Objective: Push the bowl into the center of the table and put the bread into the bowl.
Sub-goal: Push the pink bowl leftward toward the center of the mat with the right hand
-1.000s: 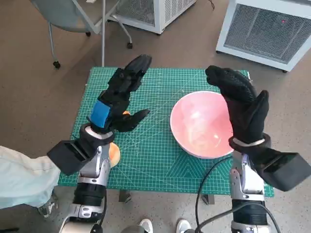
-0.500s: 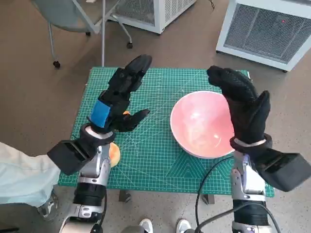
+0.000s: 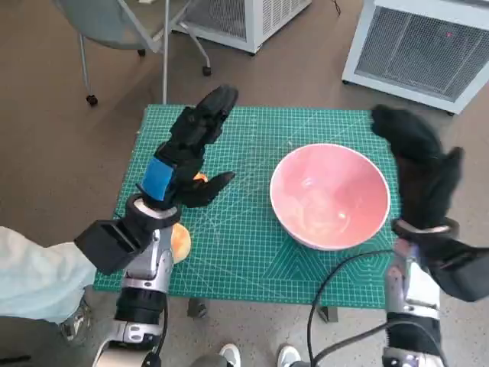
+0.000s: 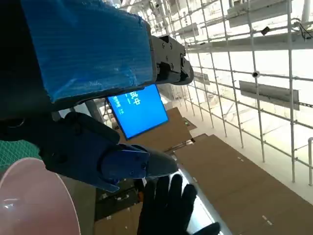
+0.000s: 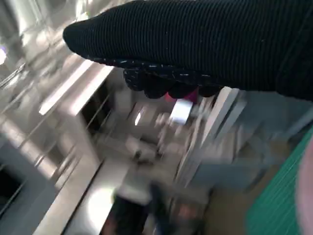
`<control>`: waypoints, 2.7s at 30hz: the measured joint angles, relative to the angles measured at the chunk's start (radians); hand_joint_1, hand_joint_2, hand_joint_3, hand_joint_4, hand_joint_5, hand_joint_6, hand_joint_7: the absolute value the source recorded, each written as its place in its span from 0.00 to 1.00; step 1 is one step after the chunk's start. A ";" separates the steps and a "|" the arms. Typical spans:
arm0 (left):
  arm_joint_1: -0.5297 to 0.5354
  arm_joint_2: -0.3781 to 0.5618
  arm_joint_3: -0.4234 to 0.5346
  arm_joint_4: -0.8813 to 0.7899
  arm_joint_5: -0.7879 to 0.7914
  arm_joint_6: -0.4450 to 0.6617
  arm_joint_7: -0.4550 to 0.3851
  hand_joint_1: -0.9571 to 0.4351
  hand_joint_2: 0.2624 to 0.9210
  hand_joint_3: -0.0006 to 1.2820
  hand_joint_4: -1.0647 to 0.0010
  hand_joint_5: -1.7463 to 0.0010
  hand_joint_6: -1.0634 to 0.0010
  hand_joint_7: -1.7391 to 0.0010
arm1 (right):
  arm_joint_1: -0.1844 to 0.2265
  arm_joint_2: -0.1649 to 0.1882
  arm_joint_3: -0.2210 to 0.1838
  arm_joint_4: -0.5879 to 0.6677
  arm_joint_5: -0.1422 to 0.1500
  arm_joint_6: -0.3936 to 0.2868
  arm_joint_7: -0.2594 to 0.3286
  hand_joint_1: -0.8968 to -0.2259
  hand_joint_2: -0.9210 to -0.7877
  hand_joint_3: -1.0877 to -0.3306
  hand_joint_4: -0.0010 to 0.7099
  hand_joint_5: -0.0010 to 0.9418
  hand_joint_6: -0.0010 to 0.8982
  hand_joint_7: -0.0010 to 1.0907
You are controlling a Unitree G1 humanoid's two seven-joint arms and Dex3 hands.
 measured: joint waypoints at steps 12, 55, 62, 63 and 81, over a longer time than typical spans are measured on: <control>-0.001 -0.001 0.000 0.015 0.002 0.000 0.005 0.29 1.00 0.25 0.80 1.00 0.81 0.86 | -0.063 -0.041 -0.072 0.382 -0.035 -0.139 -0.089 0.40 0.00 0.33 0.29 0.00 0.00 0.49; 0.006 0.040 0.009 0.013 0.012 0.002 0.019 0.27 1.00 0.25 0.79 1.00 0.79 0.88 | -0.293 0.080 -0.141 0.726 0.006 0.177 -0.124 0.49 0.00 0.33 0.41 0.02 0.21 0.37; 0.034 0.053 0.011 -0.015 0.018 0.002 0.034 0.26 1.00 0.25 0.78 1.00 0.78 0.88 | -0.330 0.115 -0.166 0.732 0.026 0.212 -0.103 0.49 0.00 0.32 0.41 0.01 0.23 0.36; 0.038 0.056 0.011 -0.020 0.019 0.002 0.038 0.26 1.00 0.25 0.78 1.00 0.78 0.88 | -0.335 0.120 -0.169 0.733 0.031 0.218 -0.101 0.49 0.00 0.32 0.41 0.01 0.23 0.36; 0.105 0.074 0.017 -0.097 0.053 0.002 0.081 0.25 1.00 0.25 0.78 1.00 0.77 0.90 | -0.397 0.176 -0.165 0.752 0.011 0.283 -0.102 0.51 0.00 0.28 0.42 0.01 0.27 0.30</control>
